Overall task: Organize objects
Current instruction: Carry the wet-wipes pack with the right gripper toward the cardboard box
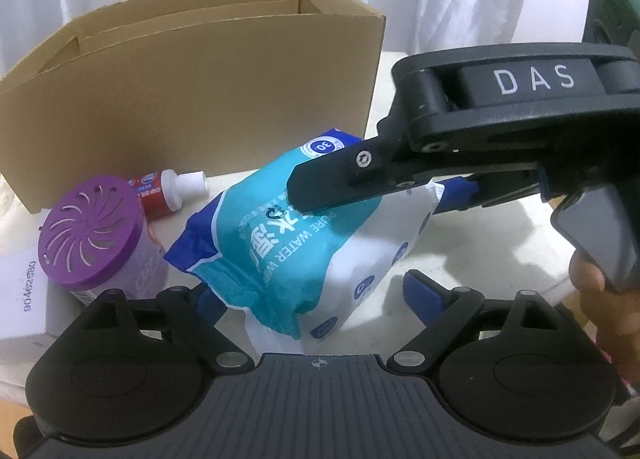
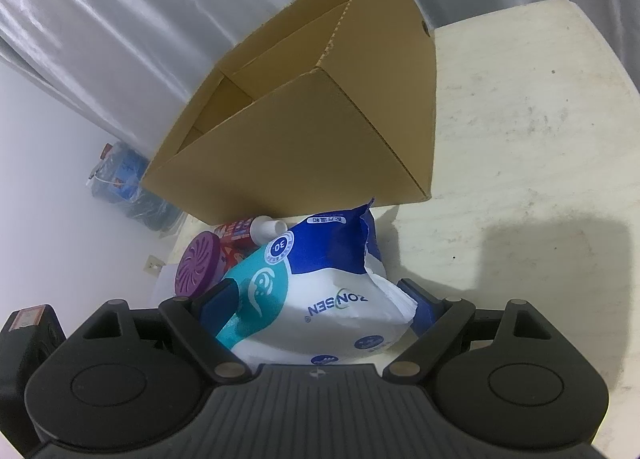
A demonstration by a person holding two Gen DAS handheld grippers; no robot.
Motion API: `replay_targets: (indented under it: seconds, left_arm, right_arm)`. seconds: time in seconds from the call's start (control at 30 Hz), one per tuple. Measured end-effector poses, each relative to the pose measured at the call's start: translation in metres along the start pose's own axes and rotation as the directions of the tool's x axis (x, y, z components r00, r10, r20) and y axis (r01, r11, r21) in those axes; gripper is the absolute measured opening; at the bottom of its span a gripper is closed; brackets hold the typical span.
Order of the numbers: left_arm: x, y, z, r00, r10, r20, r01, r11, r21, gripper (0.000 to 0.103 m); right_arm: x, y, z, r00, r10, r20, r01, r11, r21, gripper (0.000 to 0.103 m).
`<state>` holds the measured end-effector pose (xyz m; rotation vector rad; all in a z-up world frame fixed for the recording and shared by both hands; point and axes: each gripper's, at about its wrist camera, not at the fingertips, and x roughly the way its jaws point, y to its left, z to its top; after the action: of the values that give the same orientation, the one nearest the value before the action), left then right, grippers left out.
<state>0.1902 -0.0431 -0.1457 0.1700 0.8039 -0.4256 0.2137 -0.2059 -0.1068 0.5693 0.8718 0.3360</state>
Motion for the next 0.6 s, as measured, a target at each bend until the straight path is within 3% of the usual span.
replay_targets:
  seconds: [0.6]
  left_arm:
    - [-0.010, 0.003, 0.000, 1.000, 0.007, 0.012, -0.006, 0.999, -0.047, 0.080]
  right_arm:
    - [-0.009, 0.016, -0.006, 1.000, -0.019, 0.022, 0.019, 1.000, -0.025, 0.082]
